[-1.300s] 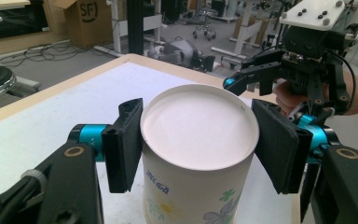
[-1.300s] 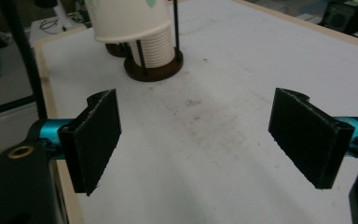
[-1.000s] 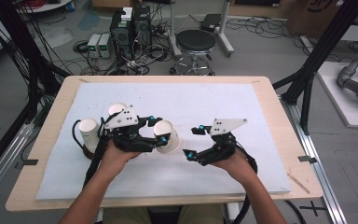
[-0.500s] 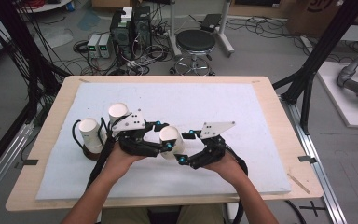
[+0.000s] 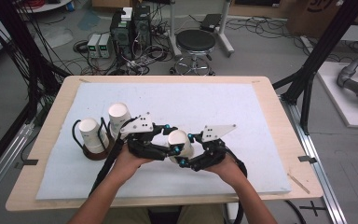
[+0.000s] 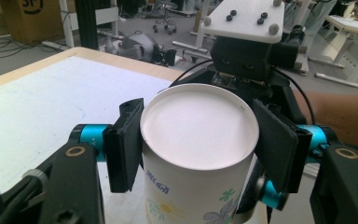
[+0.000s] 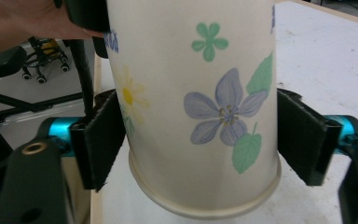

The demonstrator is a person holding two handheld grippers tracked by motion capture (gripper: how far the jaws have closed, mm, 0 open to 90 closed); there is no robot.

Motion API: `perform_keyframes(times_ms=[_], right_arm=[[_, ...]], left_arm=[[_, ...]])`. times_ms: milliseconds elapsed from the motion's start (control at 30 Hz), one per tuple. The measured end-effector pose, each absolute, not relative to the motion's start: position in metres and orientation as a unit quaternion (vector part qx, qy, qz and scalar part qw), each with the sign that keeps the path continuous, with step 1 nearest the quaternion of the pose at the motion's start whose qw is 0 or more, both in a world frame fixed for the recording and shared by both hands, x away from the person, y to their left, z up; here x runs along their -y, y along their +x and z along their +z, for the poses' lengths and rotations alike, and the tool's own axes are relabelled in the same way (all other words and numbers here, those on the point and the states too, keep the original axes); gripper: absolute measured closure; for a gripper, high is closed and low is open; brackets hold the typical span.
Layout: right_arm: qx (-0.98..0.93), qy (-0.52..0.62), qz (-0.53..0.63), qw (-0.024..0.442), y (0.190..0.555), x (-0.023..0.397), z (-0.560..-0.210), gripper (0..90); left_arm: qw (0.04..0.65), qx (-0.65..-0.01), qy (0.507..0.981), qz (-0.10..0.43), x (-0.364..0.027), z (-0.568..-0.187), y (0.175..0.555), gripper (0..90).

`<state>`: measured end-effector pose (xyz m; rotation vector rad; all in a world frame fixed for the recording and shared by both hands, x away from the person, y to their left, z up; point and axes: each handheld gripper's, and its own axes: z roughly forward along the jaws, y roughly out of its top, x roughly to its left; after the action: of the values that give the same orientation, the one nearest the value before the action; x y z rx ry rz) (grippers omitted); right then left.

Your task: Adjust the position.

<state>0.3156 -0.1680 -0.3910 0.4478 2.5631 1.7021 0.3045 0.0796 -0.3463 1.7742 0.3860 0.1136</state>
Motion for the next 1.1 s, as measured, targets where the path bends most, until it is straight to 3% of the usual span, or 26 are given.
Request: perform_keyframes(times_ms=[467, 533, 600, 700, 1100], right_arm=[[-0.837, 0.132, 0.531, 0.016, 0.315, 0.17, -0.387, 29.5], [-0.837, 0.134, 0.53, 0.013, 0.314, 0.171, -0.386, 29.4], [-0.837, 0.134, 0.53, 0.012, 0.315, 0.172, -0.385, 29.4], [-0.841, 0.135, 0.524, 0.015, 0.315, 0.176, -0.384, 29.4], [-0.877, 0.116, 0.464, 0.036, 0.314, 0.181, -0.375, 29.4]], left_arm=[[0.609, -0.165, 0.774, 0.048, -0.079, -0.345, 0.303, 35.6], [0.608, -0.167, 0.774, 0.058, -0.079, -0.345, 0.302, 30.6], [0.606, -0.177, 0.774, 0.054, -0.08, -0.344, 0.303, 19.5], [0.61, -0.179, 0.77, 0.053, -0.082, -0.343, 0.302, 16.3], [0.585, -0.159, 0.794, 0.046, -0.088, -0.336, 0.302, 16.3]])
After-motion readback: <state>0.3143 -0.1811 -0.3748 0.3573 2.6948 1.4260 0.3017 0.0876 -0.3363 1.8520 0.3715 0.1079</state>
